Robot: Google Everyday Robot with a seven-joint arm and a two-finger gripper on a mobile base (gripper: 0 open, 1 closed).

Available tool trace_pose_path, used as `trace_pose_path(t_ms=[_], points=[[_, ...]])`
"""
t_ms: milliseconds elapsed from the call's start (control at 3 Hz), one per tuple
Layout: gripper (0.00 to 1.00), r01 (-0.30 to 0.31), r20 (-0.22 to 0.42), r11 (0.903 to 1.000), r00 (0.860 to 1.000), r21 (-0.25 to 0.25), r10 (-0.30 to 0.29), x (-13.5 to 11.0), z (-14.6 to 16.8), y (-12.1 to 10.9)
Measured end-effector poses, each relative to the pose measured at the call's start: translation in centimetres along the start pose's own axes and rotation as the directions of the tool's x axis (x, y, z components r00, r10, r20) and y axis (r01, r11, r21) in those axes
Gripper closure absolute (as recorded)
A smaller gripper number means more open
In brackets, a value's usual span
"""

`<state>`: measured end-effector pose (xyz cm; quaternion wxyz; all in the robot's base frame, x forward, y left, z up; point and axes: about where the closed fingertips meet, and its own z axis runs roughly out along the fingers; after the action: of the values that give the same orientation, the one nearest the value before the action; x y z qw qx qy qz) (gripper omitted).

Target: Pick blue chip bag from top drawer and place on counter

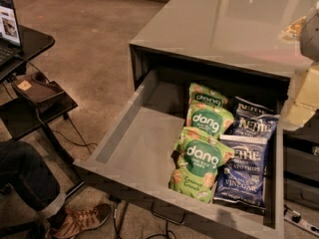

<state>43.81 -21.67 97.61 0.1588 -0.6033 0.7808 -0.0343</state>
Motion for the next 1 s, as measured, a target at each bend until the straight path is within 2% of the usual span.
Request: trace_pose_path(t_ms=[333, 667, 1000], points=[[0.00, 0.000, 0.000, 1.0000, 1.000, 0.000, 0.000, 0.0, 0.0, 0.0], [0.00, 0.003, 0.055, 0.9993, 0.998, -0.038, -0.001, -0.9, 3.0, -0.4], [0.00, 0.014, 0.113, 0.9962, 0.994, -0.086, -0.004, -2.5, 7.9, -1.2]])
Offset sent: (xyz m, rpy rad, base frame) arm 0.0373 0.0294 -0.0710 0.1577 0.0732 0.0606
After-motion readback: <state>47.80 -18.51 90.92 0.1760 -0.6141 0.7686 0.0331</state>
